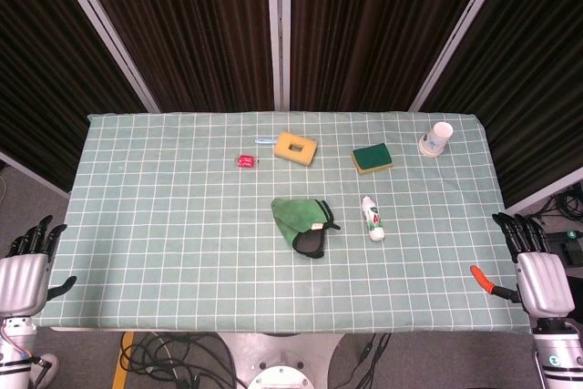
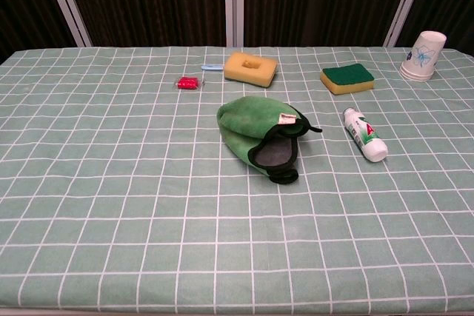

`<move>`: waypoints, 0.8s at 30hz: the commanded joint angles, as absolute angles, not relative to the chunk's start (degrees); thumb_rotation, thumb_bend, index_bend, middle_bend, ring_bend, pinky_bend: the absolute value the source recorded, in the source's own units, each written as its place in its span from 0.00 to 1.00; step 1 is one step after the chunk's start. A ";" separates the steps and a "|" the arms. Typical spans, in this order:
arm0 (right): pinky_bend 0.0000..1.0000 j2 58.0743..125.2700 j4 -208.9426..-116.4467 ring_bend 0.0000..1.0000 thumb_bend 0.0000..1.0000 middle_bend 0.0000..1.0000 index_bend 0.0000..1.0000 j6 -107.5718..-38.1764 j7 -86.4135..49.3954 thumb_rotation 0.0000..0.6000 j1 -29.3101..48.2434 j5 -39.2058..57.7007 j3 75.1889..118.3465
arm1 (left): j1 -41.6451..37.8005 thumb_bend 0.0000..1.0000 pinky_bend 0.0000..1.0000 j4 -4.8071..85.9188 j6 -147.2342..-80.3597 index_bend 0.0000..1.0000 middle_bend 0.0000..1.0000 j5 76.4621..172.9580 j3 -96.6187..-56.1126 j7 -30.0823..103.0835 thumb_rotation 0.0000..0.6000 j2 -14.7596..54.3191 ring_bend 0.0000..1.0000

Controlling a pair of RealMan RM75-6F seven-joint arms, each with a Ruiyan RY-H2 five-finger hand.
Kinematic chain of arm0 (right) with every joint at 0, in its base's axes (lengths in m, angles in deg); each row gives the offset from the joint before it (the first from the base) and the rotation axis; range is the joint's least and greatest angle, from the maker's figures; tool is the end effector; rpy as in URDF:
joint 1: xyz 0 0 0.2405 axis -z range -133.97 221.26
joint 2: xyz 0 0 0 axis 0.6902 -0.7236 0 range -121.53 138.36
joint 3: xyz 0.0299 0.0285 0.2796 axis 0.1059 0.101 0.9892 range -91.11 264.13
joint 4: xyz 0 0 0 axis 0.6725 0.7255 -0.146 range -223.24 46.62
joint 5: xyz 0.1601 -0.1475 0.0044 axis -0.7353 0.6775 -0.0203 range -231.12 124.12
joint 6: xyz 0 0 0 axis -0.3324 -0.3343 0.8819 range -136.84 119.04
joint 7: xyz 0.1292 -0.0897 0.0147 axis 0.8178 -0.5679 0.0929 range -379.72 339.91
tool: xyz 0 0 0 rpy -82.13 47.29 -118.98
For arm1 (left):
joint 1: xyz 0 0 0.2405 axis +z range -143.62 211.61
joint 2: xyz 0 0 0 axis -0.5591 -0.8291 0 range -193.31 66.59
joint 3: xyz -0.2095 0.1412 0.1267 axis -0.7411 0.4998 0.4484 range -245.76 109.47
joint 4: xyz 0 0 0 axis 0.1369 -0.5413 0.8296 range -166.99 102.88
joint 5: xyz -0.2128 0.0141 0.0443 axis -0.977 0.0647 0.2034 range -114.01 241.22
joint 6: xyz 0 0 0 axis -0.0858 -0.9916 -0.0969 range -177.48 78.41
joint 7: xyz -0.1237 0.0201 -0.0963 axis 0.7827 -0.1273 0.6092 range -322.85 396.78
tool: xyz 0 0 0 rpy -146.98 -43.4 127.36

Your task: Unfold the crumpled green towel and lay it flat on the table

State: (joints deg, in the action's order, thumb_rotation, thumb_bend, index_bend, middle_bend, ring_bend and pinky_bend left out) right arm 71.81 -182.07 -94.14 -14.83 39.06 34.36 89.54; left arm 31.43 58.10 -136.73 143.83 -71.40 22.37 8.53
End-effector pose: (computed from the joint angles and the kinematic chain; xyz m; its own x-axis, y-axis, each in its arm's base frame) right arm -0.3293 -0.1962 0.1643 0.3035 -0.0029 0.9528 -0.9521 -0.0399 0.3032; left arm -0.3529 0.1840 0.1308 0.5287 0.0107 0.8487 0.8410 0.1285 -0.5256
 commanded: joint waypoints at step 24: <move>0.00 77.39 -182.43 0.02 0.18 0.11 0.27 -79.95 -17.46 0.97 25.35 37.86 93.27 | 32.50 0.07 0.24 59.48 -138.48 0.23 0.18 145.11 -71.13 22.36 1.00 7.62 0.18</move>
State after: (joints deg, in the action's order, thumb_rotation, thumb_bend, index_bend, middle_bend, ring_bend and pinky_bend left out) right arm 74.54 -182.47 -84.93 -15.23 29.47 38.75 91.77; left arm 32.48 59.46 -138.46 145.09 -71.15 22.37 7.63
